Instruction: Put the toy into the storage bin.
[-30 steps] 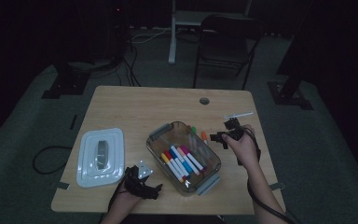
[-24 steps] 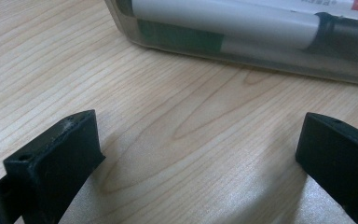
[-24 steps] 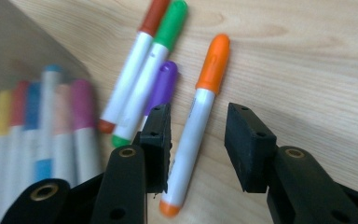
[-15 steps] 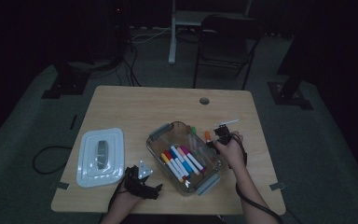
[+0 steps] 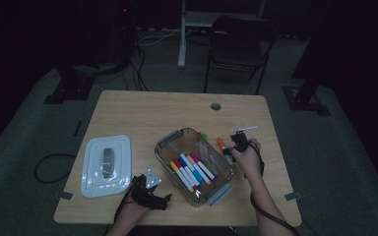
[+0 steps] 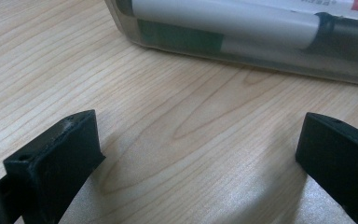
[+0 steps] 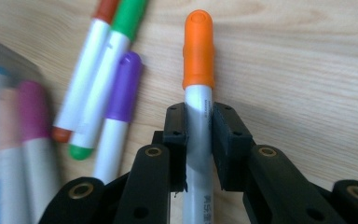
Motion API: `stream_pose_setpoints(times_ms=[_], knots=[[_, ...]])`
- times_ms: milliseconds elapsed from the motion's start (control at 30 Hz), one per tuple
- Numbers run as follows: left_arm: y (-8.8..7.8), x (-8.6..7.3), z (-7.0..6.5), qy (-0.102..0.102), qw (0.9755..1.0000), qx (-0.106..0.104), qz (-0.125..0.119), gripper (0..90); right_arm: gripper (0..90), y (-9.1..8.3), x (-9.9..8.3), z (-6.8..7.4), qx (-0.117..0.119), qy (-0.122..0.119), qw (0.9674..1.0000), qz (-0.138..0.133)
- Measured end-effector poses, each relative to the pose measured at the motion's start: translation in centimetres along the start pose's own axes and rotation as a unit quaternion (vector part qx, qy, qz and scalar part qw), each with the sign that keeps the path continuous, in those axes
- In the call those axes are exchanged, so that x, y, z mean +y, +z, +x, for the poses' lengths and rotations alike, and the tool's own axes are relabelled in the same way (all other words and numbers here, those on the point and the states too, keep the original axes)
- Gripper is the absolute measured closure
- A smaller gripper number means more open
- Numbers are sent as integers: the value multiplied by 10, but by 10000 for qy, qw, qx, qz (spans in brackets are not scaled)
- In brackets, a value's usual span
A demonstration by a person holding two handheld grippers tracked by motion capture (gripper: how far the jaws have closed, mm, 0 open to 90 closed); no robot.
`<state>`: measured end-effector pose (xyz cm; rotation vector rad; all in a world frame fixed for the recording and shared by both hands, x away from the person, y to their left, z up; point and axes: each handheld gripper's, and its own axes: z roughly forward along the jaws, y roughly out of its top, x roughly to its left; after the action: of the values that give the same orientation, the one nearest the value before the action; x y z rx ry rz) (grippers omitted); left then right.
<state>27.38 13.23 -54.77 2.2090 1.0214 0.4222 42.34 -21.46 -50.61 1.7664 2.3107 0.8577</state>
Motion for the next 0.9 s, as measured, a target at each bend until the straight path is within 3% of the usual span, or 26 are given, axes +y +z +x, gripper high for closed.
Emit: stream_pose_setpoints(times_ms=[233, 367, 500, 767, 900], knots=[[0, 0, 0, 2, 10000, -2, 7, 5, 763, -49, 7, 4, 213, -54, 9990, -399], [0, 0, 0, -8, 10000, -1, -1, 5, 763, -82, 12, 19, 452, -191, 9967, -645], [0, 0, 0, -7, 10000, 0, -5, 5, 763, -104, 15, 41, 719, -436, 9934, -778], [0, 0, 0, -4, 10000, -2, 3, 5, 763, -114, 17, 89, 1173, -1052, 9852, -675], [0, 0, 0, -4, 10000, -2, 3, 5, 762, -110, 16, 110, 1496, -1289, 9786, -585]])
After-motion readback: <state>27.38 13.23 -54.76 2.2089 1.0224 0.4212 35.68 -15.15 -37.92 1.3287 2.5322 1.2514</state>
